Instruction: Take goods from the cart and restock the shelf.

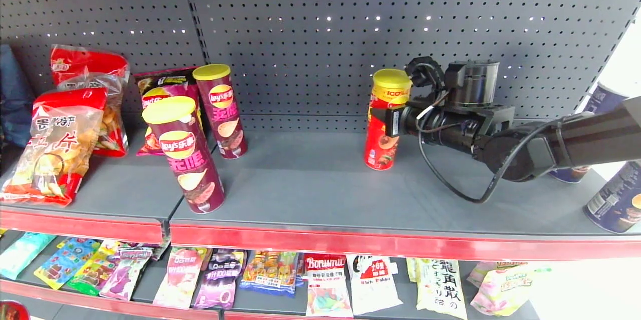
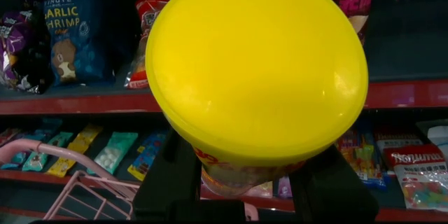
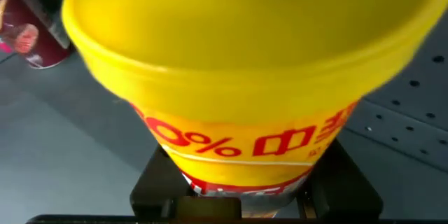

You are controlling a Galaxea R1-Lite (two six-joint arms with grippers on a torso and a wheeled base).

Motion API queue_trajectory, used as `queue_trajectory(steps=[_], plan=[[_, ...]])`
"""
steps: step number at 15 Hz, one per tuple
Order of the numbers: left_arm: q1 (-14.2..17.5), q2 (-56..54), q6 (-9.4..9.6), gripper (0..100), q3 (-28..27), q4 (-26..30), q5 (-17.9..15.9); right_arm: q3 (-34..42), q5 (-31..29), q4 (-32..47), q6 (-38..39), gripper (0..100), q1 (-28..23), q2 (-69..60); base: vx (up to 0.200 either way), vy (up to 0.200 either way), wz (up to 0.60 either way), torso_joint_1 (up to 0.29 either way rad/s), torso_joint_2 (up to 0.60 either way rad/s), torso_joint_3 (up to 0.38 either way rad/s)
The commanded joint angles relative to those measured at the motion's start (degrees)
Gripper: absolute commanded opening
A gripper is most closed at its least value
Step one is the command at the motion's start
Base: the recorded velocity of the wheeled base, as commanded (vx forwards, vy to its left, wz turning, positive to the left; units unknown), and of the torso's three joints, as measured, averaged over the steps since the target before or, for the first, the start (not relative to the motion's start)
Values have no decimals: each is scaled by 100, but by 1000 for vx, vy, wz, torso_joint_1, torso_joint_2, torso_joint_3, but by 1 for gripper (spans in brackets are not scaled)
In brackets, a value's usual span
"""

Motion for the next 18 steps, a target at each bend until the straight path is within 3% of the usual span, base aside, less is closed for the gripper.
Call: queue_trajectory(steps=[1,7,11,14,18], plan=[[-1,-41,1,0,52,-1,3,30,-134,57,-12,0,137,-377,0,0,0,0,0,0],[-10,-85,1,0,87,-1,-50,1331,-266,57,-12,0,453,-1845,0,0,0,0,0,0],[-10,-85,1,0,87,-1,-67,1647,-336,13,5,0,700,-2231,0,0,0,0,0,0],[-10,-103,-8,0,105,-1,-76,1937,-1663,-330,111,0,1253,-2249,0,0,0,0,0,0],[-10,-103,1,0,105,-1,-76,2008,-2780,-330,568,0,1420,-2056,0,0,0,0,0,0]])
